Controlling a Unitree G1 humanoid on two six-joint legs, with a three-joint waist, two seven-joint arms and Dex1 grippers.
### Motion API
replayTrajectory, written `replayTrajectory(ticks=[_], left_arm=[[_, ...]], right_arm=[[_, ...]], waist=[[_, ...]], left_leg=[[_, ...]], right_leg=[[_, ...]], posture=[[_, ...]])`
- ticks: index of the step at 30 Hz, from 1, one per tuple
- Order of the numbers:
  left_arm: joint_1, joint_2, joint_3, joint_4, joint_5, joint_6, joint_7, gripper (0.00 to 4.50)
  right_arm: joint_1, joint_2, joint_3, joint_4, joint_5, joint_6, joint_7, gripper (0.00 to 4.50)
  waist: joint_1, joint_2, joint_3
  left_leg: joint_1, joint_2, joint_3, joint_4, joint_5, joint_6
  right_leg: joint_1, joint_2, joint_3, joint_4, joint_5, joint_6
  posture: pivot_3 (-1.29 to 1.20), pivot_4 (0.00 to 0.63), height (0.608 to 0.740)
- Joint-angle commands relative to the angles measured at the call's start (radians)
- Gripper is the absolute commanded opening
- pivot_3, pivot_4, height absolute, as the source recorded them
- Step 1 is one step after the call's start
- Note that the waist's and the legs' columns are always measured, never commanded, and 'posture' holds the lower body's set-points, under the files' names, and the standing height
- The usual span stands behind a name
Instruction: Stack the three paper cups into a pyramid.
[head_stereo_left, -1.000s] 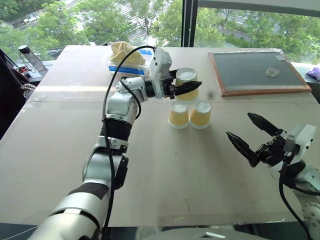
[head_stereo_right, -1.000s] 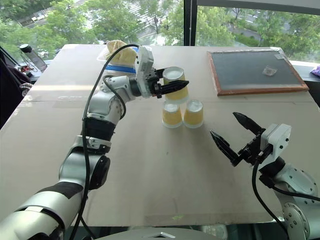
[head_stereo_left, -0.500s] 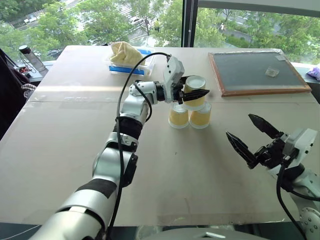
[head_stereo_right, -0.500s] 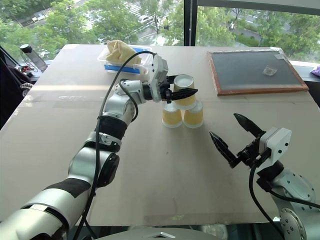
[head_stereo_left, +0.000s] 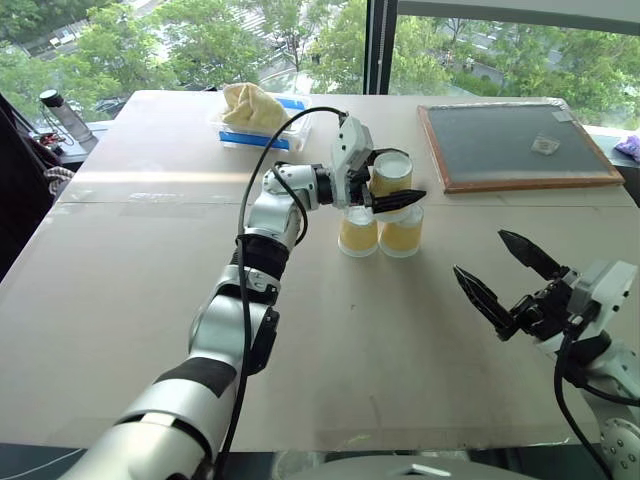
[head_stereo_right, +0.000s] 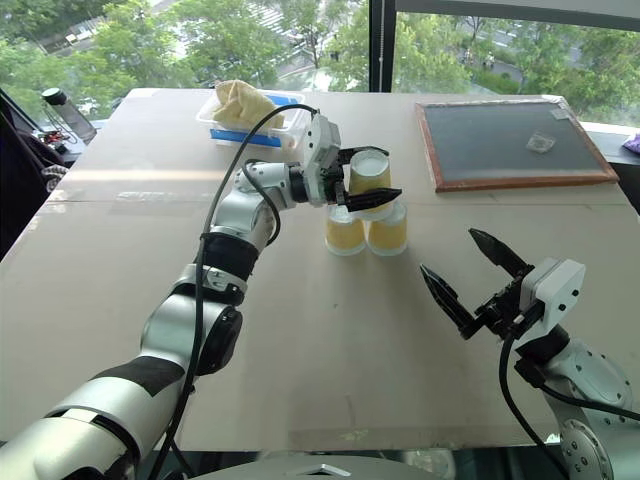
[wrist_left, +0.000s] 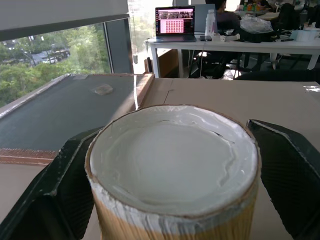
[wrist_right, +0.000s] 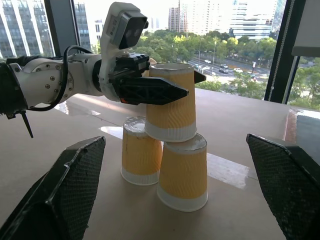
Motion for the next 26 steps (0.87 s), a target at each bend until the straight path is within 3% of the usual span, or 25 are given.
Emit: replayTrajectory(ticks=[1, 8, 13, 14, 17, 20, 22, 26], left_arm=[[-0.021, 0.009, 0.051, -0.131, -0.060, 0.028, 0.002, 4.47], [0.016, 0.094, 0.166, -0.530, -0.274, 0.295, 0.062, 4.47], [0.356, 0.302, 0.242, -0.831, -0.376, 0.539, 0.099, 4.47], [0.459, 0.349, 0.244, -0.877, -0.352, 0.548, 0.109, 4.47], [0.812, 0.420, 0.307, -1.006, -0.282, 0.522, 0.169, 4.47], [0.990, 0.402, 0.322, -1.048, -0.190, 0.444, 0.277, 4.47], [1.074, 0.381, 0.313, -1.061, -0.134, 0.397, 0.328, 4.47], [1.191, 0.318, 0.266, -1.051, -0.036, 0.259, 0.417, 4.47]], right_arm=[[0.018, -0.008, -0.021, -0.018, 0.020, -0.032, 0.023, 4.50], [0.083, -0.035, -0.039, 0.051, 0.009, -0.066, 0.108, 4.50], [0.106, -0.061, -0.056, 0.178, -0.007, -0.121, 0.209, 4.50], [0.106, -0.071, -0.061, 0.211, -0.010, -0.134, 0.235, 4.50], [0.080, -0.097, -0.081, 0.334, -0.017, -0.172, 0.299, 4.50], [0.054, -0.108, -0.082, 0.409, -0.020, -0.196, 0.344, 4.50], [0.042, -0.113, -0.076, 0.443, -0.023, -0.204, 0.369, 4.50], [0.010, -0.119, -0.056, 0.490, -0.021, -0.208, 0.419, 4.50]], waist=[[0.000, 0.000, 0.000], [-0.002, 0.000, 0.000], [-0.023, 0.005, -0.003], [-0.024, 0.004, -0.002], [-0.031, 0.002, -0.001], [-0.019, -0.003, 0.001], [0.016, -0.004, 0.001], [0.025, -0.003, 0.000]], left_leg=[[0.000, 0.000, 0.000, 0.000, 0.000, 0.000], [0.000, 0.000, 0.000, 0.000, 0.000, 0.000], [0.008, 0.002, 0.001, -0.002, 0.000, 0.000], [0.017, 0.002, 0.002, -0.008, 0.000, 0.000], [0.018, 0.004, 0.003, -0.008, 0.000, 0.000], [0.017, 0.004, 0.004, -0.007, 0.000, 0.000], [0.018, 0.004, 0.003, -0.006, 0.000, 0.000], [0.018, 0.003, 0.004, -0.006, 0.000, 0.000]], right_leg=[[0.000, 0.000, 0.000, 0.000, 0.000, 0.000], [0.000, 0.000, 0.000, 0.000, 0.000, 0.000], [0.002, 0.000, 0.008, 0.003, 0.000, 0.000], [0.006, 0.000, 0.010, 0.003, -0.001, 0.001], [0.007, 0.002, 0.012, 0.001, -0.002, 0.000], [0.006, 0.001, 0.013, 0.001, -0.002, 0.001], [0.008, -0.001, 0.012, 0.001, -0.004, -0.003], [0.008, -0.001, 0.012, 0.000, -0.004, -0.004]], posture=[[0.00, 0.150, 0.740], [0.00, 0.150, 0.740], [0.00, 0.150, 0.740], [0.00, 0.150, 0.740], [0.00, 0.150, 0.740], [0.00, 0.150, 0.740], [0.00, 0.150, 0.740], [0.00, 0.150, 0.740]])
